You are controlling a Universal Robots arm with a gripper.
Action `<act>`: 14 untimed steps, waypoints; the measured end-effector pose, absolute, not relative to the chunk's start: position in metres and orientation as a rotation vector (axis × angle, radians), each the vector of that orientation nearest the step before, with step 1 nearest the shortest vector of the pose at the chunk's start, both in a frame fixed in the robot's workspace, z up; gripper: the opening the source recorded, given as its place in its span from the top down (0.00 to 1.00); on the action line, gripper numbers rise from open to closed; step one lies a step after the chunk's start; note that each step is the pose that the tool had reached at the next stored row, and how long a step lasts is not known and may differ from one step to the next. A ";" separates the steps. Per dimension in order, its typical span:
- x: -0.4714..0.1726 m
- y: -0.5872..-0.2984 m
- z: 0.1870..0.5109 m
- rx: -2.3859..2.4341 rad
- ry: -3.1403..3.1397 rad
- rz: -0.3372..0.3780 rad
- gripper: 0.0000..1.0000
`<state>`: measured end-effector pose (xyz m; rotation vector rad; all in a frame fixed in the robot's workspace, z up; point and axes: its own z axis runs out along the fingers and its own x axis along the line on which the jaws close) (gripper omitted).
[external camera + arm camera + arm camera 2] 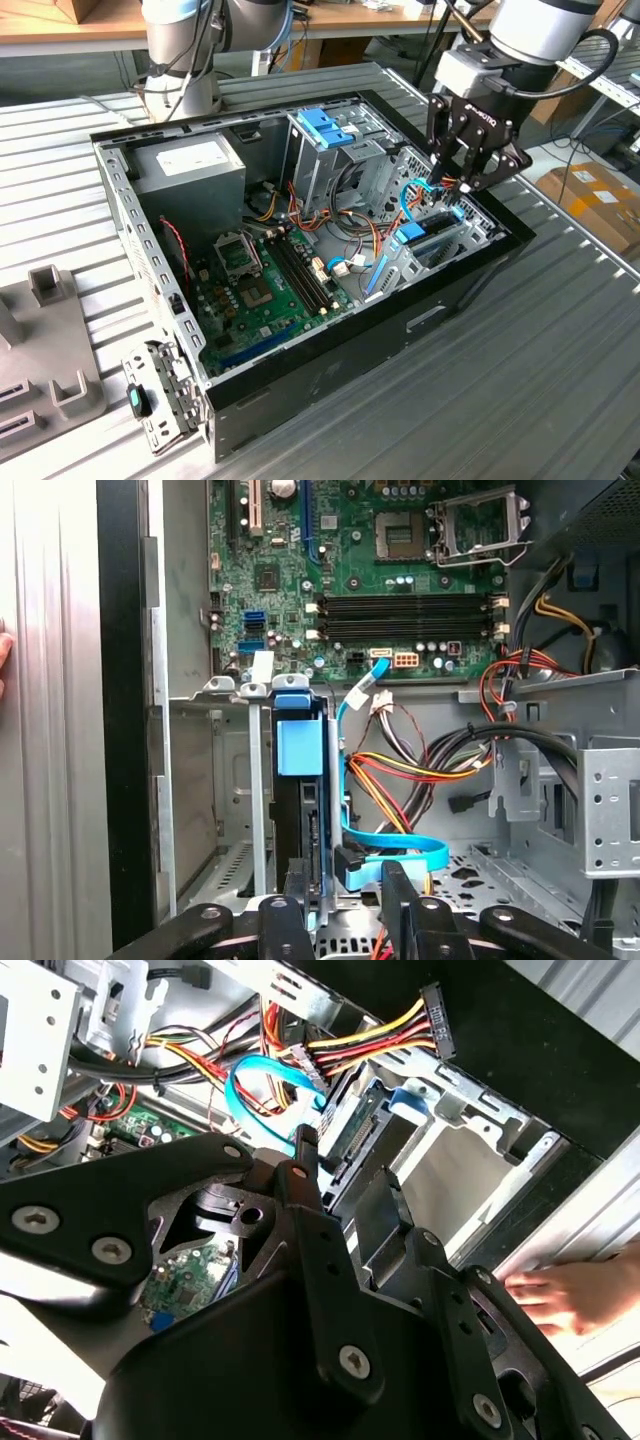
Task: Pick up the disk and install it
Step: 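Insert the first disk wire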
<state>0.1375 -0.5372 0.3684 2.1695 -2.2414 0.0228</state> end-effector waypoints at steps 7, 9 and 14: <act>0.136 -0.541 0.367 2.172 -2.242 0.020 0.58; 0.136 -0.543 0.368 2.174 -2.245 0.014 0.58; 0.133 -0.544 0.367 2.181 -2.251 -0.001 0.58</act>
